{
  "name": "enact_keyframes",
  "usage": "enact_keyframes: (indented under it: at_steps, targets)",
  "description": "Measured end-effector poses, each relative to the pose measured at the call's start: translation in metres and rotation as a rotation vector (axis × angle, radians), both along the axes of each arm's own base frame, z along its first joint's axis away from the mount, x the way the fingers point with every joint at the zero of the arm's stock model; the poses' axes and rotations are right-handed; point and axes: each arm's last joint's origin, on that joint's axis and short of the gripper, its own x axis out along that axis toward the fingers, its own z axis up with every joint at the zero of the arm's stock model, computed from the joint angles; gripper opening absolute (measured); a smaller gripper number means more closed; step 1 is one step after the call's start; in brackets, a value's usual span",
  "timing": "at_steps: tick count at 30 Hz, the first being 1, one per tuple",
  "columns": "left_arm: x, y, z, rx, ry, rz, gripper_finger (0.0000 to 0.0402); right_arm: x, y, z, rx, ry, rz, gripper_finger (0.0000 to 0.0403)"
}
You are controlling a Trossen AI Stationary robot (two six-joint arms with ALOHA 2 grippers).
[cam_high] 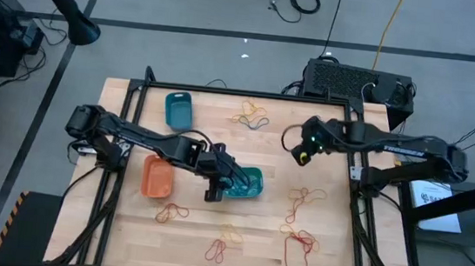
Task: Sort rubber bands into baskets
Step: Put the blue rubber band into the green bin
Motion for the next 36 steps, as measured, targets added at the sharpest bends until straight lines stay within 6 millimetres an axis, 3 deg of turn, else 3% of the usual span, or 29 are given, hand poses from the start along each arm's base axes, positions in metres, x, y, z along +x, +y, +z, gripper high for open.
enact_keyframes:
  at_steps: [12, 16, 21, 27, 36]
  targets:
    - [-0.044, 0.030, 0.022, 0.294, 0.180, 0.122, 0.0203, 0.001, -0.071, -0.038, 0.057, 0.121, -0.139, 0.0061]
    - [-0.067, 0.060, 0.039, 0.336, 0.072, 0.262, 0.0203, 0.002, -0.099, -0.050, 0.047, 0.099, -0.208, 0.0068]
    - [-0.090, 0.085, 0.035, 0.206, -0.126, 0.317, 0.0203, -0.008, -0.127, -0.077, 0.124, 0.216, -0.261, 0.0086]
    - [-0.090, 0.085, 0.016, 0.058, -0.354, 0.184, 0.0202, -0.015, -0.140, -0.100, 0.202, 0.325, -0.248, 0.0118]
    - [-0.093, 0.080, -0.005, 0.003, -0.309, 0.177, 0.0202, -0.018, -0.146, -0.108, 0.244, 0.340, -0.255, 0.0141]
